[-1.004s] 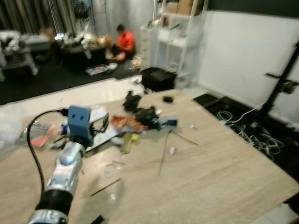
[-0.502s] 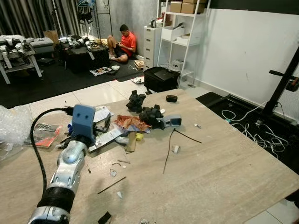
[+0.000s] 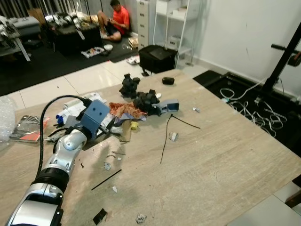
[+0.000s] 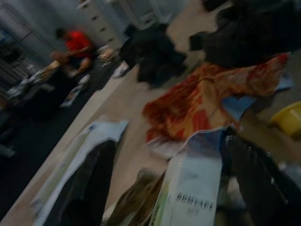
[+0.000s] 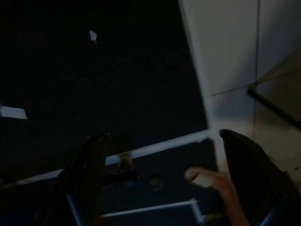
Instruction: Picking trash to rubbish bin
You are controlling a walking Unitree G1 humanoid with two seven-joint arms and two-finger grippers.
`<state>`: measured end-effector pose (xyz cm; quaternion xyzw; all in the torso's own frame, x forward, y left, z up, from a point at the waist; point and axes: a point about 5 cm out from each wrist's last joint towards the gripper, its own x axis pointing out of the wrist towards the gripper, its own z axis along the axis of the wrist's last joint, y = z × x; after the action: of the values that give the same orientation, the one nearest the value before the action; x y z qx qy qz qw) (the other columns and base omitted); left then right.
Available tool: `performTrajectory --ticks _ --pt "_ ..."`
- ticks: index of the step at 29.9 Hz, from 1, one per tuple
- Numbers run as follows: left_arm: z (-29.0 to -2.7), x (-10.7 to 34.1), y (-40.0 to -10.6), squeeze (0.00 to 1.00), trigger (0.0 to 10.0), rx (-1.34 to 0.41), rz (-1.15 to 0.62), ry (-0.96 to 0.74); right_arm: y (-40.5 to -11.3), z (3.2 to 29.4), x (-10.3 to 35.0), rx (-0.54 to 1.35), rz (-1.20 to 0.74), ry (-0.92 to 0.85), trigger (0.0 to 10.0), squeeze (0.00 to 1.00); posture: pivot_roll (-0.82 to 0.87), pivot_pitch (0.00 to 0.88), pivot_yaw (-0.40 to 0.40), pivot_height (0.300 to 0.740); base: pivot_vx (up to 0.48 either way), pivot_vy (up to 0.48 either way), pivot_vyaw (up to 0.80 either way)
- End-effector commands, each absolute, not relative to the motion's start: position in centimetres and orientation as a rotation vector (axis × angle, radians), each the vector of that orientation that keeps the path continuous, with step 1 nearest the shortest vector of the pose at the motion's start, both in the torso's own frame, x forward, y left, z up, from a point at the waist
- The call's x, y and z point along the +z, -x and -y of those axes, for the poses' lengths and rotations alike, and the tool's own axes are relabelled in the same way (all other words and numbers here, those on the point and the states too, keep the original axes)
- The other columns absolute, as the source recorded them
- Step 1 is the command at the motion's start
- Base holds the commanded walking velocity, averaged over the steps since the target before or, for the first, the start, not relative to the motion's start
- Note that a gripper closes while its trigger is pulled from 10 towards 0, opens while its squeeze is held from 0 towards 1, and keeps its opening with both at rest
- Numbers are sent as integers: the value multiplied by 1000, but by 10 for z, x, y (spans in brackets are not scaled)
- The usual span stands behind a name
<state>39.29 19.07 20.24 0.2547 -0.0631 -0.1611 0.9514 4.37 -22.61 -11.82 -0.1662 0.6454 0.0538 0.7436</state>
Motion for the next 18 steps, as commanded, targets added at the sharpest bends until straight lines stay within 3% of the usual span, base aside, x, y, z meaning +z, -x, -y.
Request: performTrajectory --ticks 1,16,18 --pt "-208 213 -395 1000 10000 -324 106 -523 -34 227 -119 116 -1426 354 10000 0 -192 329 90 740 0 0 0" --pt "-233 231 -392 1000 10000 -510 -10 -565 -37 235 -116 117 -1399 387 10000 0 -201 355 79 740 0 0 0" --pt "-239 232 -388 1000 10000 -568 -31 -562 -42 252 -112 33 -1396 435 10000 0 -201 349 76 740 0 0 0"
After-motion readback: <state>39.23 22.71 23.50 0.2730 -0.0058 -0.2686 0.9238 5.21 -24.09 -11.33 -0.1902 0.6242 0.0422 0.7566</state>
